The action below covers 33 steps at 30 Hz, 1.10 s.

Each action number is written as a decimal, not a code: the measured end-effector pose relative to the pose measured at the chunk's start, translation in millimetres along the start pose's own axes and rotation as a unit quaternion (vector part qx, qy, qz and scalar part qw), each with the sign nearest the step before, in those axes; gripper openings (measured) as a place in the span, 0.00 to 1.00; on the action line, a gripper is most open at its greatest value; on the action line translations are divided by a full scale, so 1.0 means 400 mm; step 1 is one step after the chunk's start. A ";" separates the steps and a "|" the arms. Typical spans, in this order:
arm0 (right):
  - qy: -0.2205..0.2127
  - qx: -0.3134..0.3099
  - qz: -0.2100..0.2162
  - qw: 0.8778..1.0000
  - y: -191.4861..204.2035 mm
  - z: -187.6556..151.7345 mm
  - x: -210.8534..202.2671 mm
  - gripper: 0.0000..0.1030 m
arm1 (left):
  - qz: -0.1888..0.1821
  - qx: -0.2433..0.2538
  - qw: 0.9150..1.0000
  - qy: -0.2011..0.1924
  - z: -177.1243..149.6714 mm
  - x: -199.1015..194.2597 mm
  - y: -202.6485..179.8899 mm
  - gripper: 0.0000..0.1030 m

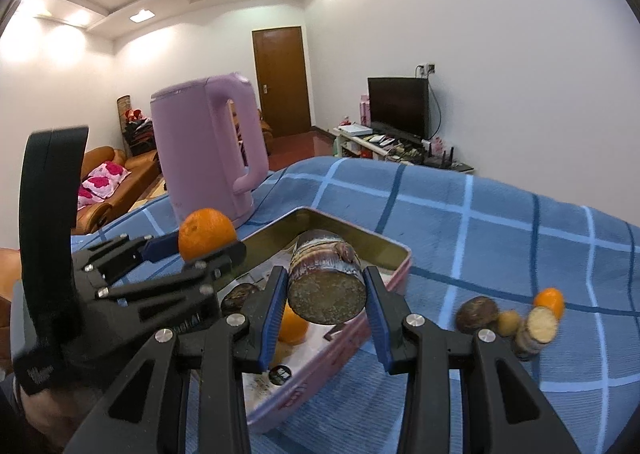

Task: Organize fruits
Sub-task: 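Lower the orange into the tin and open the left tool while the right releases the root piece, then grasp a dark mangosteen with the left tool while the right grasps another cut root piece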

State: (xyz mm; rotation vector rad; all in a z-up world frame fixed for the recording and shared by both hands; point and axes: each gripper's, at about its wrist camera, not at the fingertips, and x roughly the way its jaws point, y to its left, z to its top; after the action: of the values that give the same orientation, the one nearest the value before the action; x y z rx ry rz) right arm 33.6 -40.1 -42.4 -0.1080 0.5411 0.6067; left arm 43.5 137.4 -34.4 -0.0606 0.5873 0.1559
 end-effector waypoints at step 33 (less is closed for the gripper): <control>0.020 0.044 -0.104 0.993 -0.212 0.003 -0.099 0.55 | -0.025 0.005 1.000 0.007 0.056 -0.053 -0.135 0.93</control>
State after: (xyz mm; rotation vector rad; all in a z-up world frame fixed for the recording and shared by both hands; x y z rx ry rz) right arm 55.0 -129.7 -26.1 -0.0929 0.5870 0.3776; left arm 47.0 83.9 -3.3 -0.0674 0.6006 0.1044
